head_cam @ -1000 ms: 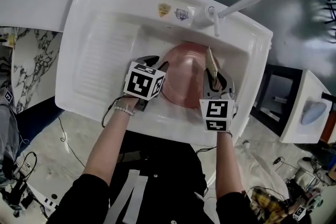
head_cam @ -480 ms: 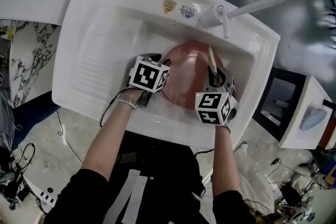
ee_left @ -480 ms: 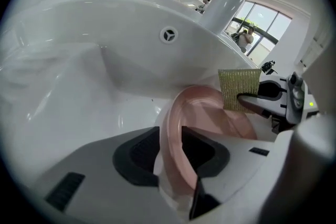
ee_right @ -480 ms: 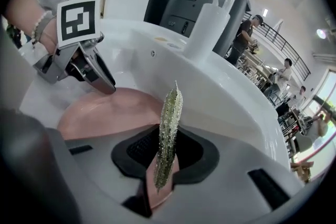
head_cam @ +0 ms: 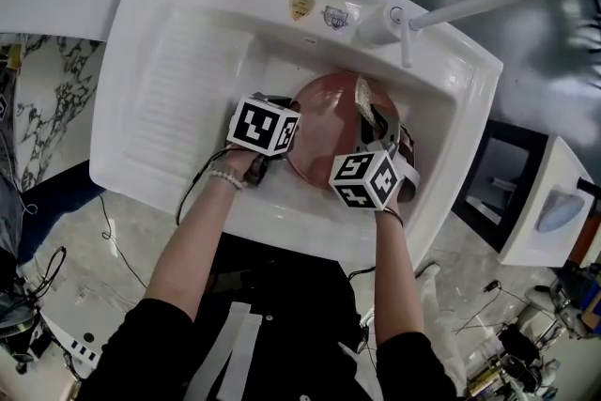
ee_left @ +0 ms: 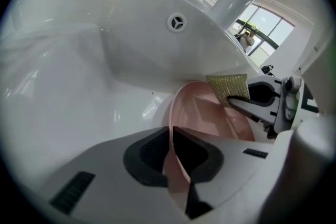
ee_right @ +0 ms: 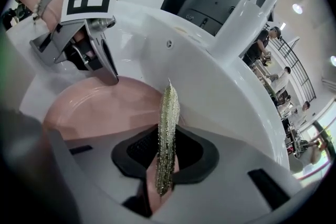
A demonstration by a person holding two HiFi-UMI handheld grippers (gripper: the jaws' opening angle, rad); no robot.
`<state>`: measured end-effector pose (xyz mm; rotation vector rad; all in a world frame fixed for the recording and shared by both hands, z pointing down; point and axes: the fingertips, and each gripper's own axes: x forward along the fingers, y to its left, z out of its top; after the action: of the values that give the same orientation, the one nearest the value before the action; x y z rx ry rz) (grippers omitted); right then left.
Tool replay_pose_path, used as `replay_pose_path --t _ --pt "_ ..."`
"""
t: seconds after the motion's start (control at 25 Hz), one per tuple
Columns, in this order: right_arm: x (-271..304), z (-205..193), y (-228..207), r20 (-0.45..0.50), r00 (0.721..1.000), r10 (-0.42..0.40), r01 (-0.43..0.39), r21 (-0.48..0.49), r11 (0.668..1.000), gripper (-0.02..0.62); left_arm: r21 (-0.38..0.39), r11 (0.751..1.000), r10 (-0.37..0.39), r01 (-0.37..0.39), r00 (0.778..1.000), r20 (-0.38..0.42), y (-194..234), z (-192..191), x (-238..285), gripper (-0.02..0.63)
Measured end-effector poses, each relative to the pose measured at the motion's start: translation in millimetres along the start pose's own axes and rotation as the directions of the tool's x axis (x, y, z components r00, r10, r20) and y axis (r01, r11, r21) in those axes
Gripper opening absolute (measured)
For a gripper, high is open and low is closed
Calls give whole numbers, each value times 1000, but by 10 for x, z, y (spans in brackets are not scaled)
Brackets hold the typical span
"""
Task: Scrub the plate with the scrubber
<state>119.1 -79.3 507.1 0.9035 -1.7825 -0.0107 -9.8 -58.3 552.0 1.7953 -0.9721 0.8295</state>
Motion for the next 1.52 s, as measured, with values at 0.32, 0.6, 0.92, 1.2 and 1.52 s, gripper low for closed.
replay_pose_path --t 0.32,0.6,0.92,1.2,1.52 --pt "244 49 252 -26 999 40 -44 -156 987 76 -65 997 -45 46 999 22 -8 20 -37 20" --pt "293 135 473 52 994 92 -67 -356 932 77 -94 994 -50 54 998 46 17 40 -49 17" --pt "219 275 765 140 972 189 -67 -605 793 77 -131 989 -64 73 995 71 24 58 -71 17" --pt "36 357 1041 192 929 317 -89 -715 694 77 -182 978 -77 98 990 119 49 130 -102 18" --pt "-229 297 1357 192 841 506 -209 -748 630 77 -198 976 -62 86 990 124 72 129 -94 18"
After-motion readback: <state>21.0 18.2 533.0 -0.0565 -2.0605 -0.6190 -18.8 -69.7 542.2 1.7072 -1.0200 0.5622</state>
